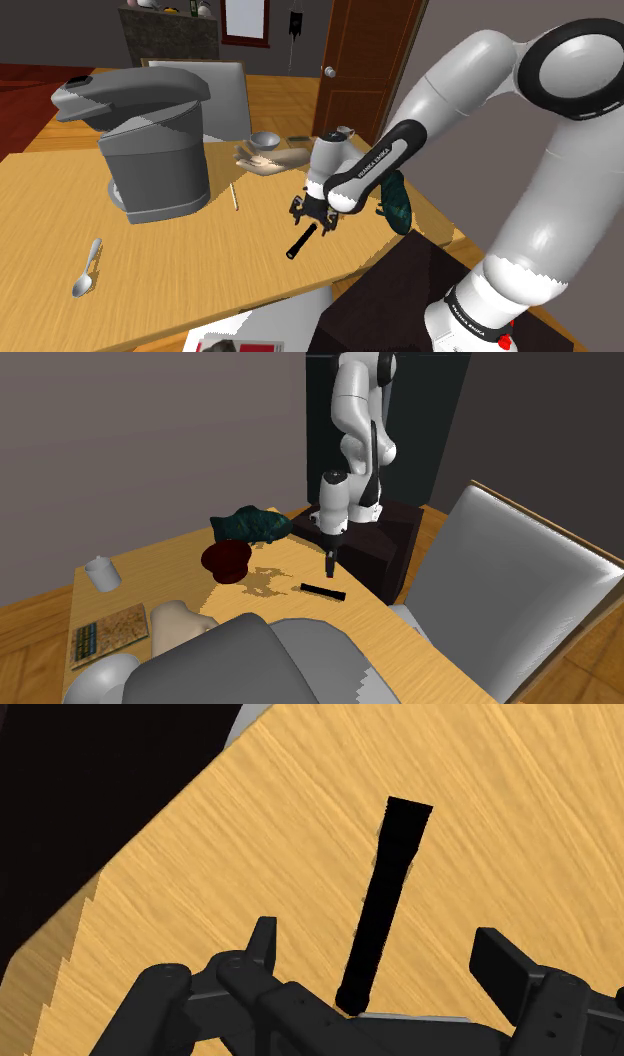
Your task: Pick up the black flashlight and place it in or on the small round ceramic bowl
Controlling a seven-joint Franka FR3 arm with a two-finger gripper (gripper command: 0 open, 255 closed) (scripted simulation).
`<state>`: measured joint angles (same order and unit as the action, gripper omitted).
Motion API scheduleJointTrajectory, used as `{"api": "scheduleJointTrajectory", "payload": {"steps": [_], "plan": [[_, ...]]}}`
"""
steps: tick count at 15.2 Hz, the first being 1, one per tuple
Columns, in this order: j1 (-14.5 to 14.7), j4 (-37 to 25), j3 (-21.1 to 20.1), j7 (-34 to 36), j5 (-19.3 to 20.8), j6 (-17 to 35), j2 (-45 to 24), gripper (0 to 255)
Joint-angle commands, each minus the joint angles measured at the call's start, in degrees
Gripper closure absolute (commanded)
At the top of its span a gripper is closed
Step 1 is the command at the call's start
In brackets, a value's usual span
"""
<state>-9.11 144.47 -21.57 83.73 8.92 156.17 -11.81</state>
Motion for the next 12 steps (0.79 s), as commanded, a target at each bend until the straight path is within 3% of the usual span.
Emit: {"api": "scheduleJointTrajectory", "payload": {"steps": [1,4,12], "plan": [[2.32,-2.5,3.28,7.27,4.88,2.48,-5.34,0],[6.72,-6.88,8.6,15.14,8.58,5.21,-12.6,0],[9.99,-9.32,12.56,17.64,11.39,9.73,-19.36,0]]}}
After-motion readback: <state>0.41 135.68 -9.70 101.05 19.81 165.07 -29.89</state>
